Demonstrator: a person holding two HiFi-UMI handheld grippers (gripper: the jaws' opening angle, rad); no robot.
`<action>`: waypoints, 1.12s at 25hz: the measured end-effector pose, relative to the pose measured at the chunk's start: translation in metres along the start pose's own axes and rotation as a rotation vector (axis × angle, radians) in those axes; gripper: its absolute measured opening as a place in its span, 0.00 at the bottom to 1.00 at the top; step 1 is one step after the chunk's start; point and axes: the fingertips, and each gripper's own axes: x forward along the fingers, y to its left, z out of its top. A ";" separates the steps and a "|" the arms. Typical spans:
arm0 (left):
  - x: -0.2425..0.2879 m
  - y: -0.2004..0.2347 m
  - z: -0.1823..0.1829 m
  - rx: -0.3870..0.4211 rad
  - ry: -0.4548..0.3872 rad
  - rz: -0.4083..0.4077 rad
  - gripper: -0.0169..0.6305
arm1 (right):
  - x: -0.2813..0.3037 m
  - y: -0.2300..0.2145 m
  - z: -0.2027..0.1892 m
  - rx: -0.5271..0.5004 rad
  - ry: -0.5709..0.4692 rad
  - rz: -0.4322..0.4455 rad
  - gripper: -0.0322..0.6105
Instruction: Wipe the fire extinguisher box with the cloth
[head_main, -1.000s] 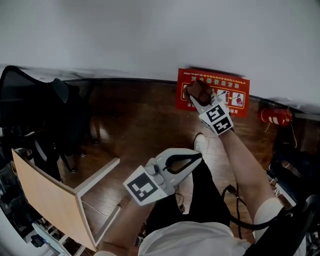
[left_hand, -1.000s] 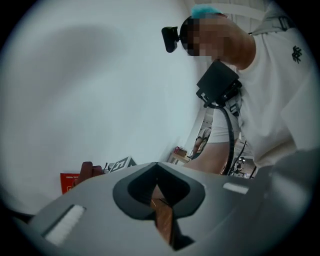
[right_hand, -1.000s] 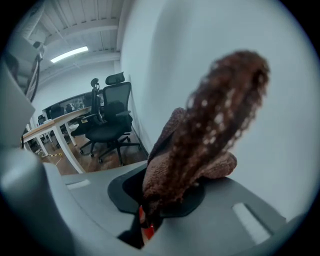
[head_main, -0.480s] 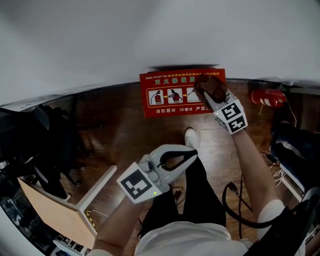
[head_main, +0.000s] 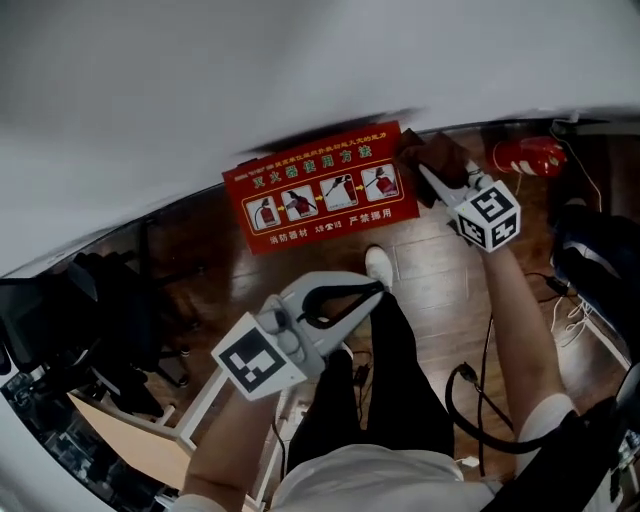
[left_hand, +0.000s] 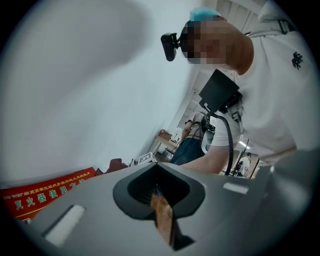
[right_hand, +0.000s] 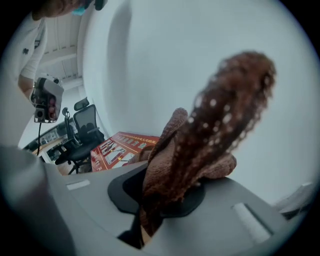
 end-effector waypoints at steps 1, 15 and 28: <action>0.006 0.003 0.001 -0.001 -0.001 -0.004 0.02 | 0.002 -0.003 -0.003 0.012 -0.017 0.021 0.11; 0.063 0.053 -0.024 -0.066 0.002 -0.075 0.02 | 0.080 -0.038 -0.108 0.329 -0.179 0.245 0.11; 0.063 0.094 -0.056 -0.018 0.023 -0.093 0.02 | 0.219 -0.081 -0.276 0.342 0.092 0.070 0.11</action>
